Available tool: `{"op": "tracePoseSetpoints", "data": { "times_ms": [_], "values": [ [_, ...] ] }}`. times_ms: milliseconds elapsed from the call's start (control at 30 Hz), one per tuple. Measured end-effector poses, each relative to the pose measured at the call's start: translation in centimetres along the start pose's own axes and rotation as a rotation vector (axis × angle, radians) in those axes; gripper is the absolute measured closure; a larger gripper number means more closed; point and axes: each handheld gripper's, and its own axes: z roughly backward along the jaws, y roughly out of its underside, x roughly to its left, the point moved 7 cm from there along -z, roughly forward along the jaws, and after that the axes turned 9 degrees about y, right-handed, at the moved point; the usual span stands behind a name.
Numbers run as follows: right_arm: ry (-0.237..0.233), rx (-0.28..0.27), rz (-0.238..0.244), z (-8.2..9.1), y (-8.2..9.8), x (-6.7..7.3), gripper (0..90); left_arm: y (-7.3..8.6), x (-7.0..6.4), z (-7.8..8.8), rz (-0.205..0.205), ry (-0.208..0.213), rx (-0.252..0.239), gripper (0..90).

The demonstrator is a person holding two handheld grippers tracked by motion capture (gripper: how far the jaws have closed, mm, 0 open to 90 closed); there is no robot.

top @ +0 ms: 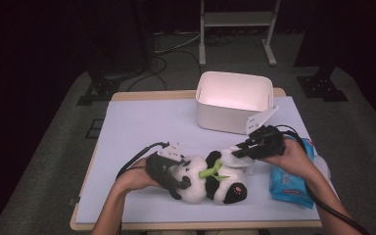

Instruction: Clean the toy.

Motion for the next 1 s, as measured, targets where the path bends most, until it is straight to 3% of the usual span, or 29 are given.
{"op": "tracePoseSetpoints", "data": {
  "times_ms": [133,167,333,767,1000],
  "values": [
    [-0.029,0.029,0.043,-1.6,-1.6,1.2,75.1,0.0,0.0,0.0,-0.002,-0.002,-0.001,18.9],
    [-0.046,0.055,0.066,-2.6,-2.2,1.7,74.9,0.0,0.0,0.0,-0.003,-0.001,-0.001,18.9],
    [-0.054,0.079,0.093,-3.9,-2.8,2.3,74.9,0.1,-0.1,0.0,0.0,-0.001,-0.001,18.9],
    [-0.074,0.105,0.084,-3.4,0.5,2.7,75.6,-0.1,0.1,0.4,0.06,0.016,-0.033,12.7],
    [-0.067,0.091,0.087,-3.1,1.0,3.1,75.8,0.9,0.7,0.8,0.111,0.018,-0.014,9.6]
  ]
}}
